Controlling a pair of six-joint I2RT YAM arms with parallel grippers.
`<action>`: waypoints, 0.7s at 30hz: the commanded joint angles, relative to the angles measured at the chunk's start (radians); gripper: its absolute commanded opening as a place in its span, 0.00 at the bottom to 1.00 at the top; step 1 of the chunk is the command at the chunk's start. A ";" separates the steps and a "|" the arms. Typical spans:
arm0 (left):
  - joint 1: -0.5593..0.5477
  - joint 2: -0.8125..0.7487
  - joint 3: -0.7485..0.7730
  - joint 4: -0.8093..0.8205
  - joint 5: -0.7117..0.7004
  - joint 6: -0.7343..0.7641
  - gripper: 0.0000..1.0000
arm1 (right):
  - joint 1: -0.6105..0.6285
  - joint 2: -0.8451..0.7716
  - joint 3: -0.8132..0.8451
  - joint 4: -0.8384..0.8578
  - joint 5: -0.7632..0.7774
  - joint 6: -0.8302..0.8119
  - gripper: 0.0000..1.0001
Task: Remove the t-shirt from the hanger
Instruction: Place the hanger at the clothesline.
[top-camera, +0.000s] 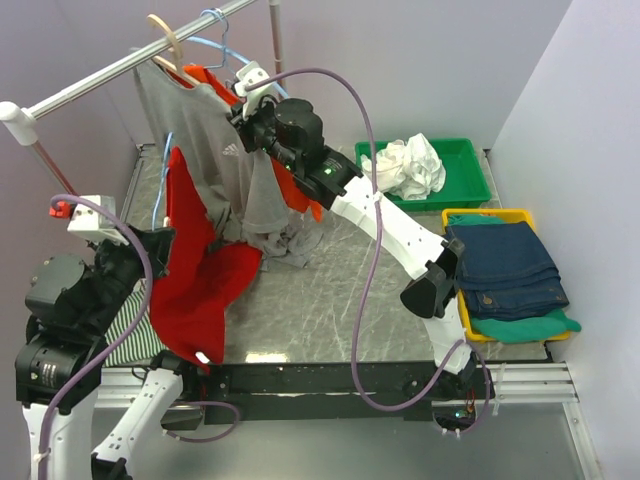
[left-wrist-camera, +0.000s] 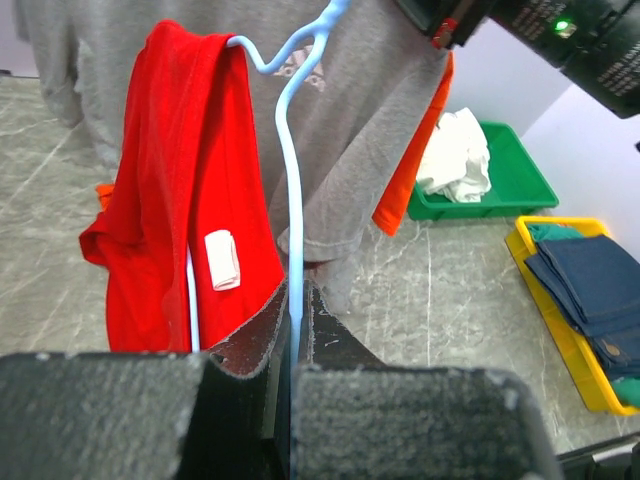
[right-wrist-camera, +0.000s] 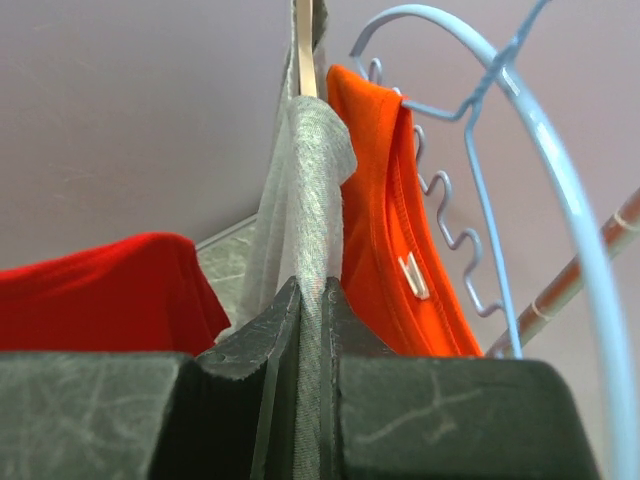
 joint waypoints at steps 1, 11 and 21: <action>-0.002 0.004 -0.014 0.097 0.076 0.028 0.01 | -0.006 -0.059 -0.036 0.088 0.004 0.021 0.00; -0.003 0.021 -0.010 0.087 0.191 0.069 0.01 | -0.017 -0.129 -0.143 0.064 0.016 0.015 0.76; -0.002 0.007 -0.019 0.119 0.321 0.063 0.01 | -0.004 -0.699 -0.866 0.292 0.182 0.096 1.00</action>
